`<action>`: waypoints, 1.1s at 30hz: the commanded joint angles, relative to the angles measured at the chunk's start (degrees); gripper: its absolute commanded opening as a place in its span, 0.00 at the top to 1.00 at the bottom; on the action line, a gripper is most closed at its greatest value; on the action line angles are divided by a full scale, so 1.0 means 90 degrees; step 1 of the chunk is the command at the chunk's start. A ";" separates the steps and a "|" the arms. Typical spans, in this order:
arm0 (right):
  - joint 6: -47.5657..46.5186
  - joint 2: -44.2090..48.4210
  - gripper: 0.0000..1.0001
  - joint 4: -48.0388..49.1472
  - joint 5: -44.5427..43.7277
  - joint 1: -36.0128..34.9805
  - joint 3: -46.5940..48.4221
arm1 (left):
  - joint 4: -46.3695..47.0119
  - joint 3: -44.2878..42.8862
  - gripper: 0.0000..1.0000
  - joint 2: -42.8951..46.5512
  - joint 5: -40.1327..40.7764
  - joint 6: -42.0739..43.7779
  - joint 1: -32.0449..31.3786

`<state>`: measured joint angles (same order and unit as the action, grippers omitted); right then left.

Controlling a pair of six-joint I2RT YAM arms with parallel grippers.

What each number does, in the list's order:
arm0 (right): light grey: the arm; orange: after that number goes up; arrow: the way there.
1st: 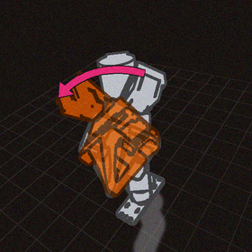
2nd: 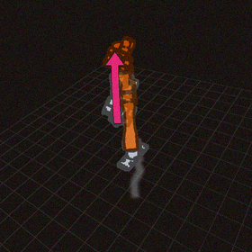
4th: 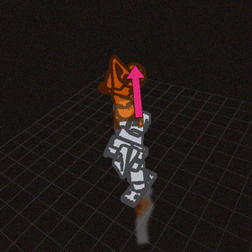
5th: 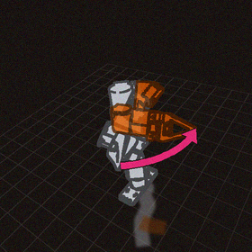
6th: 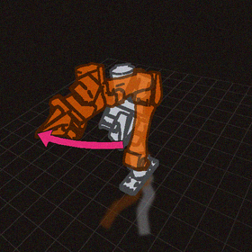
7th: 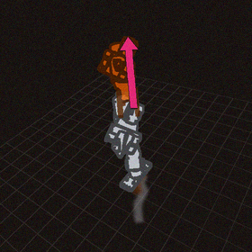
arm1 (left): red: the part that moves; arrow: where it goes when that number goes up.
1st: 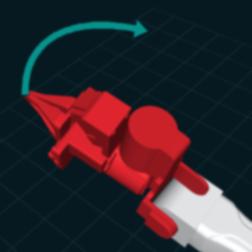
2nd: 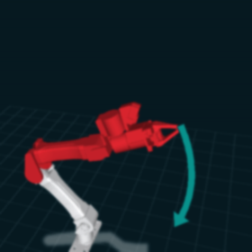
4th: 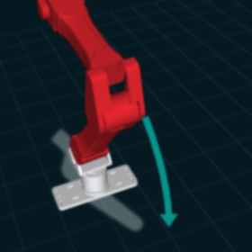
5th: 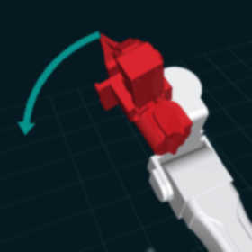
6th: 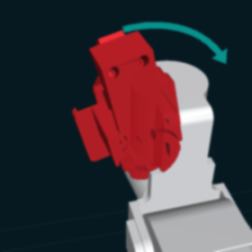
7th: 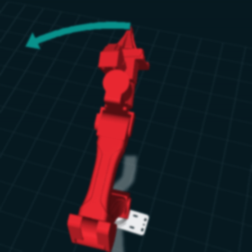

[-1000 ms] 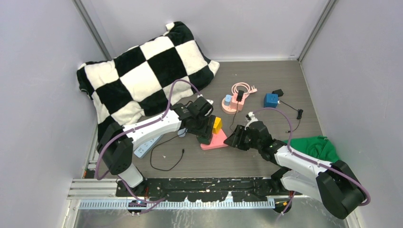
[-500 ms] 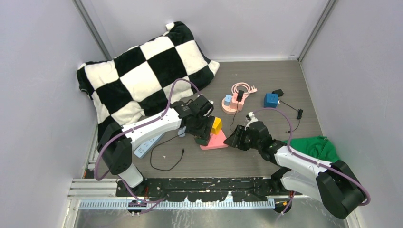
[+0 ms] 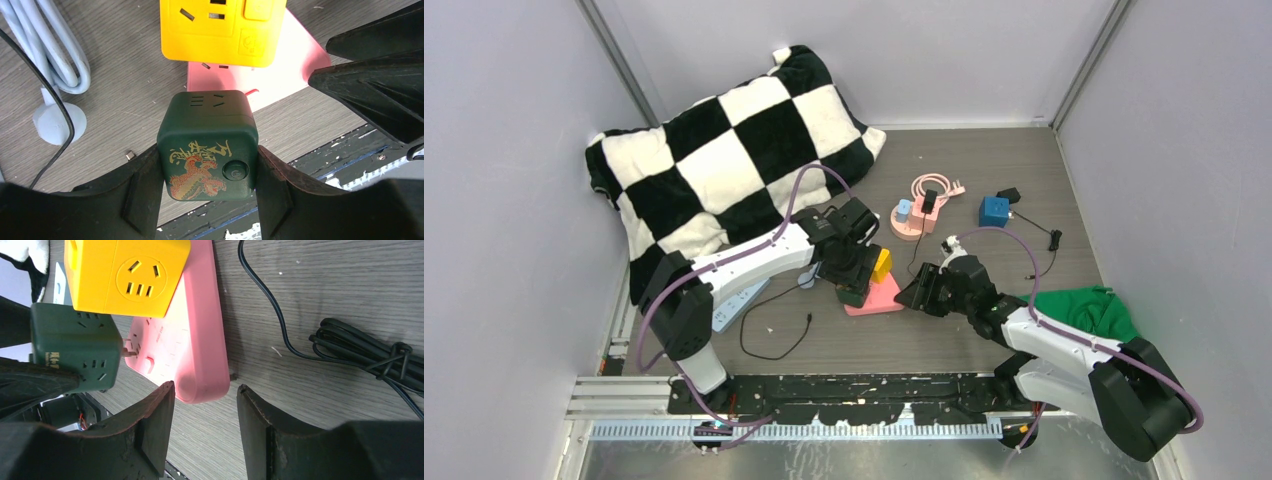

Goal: Insert the plug
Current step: Insert the plug into the socket.

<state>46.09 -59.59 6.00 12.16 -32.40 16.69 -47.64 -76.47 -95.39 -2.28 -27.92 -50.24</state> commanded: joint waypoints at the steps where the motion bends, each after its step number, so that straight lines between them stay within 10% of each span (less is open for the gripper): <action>1: -0.0013 0.0199 0.46 0.0218 -0.0013 -0.0014 -0.0054 | 0.0039 -0.0205 1.00 -0.0052 -0.0173 0.0124 0.0006; 33: -0.0008 0.0268 0.45 0.0231 -0.0004 -0.0019 -0.0133 | -0.0269 -0.0373 1.00 -0.0439 -0.0291 0.0381 0.0007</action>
<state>46.06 -58.37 6.00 12.16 -32.40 15.90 -48.99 -79.07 -98.41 -5.43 -25.61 -50.11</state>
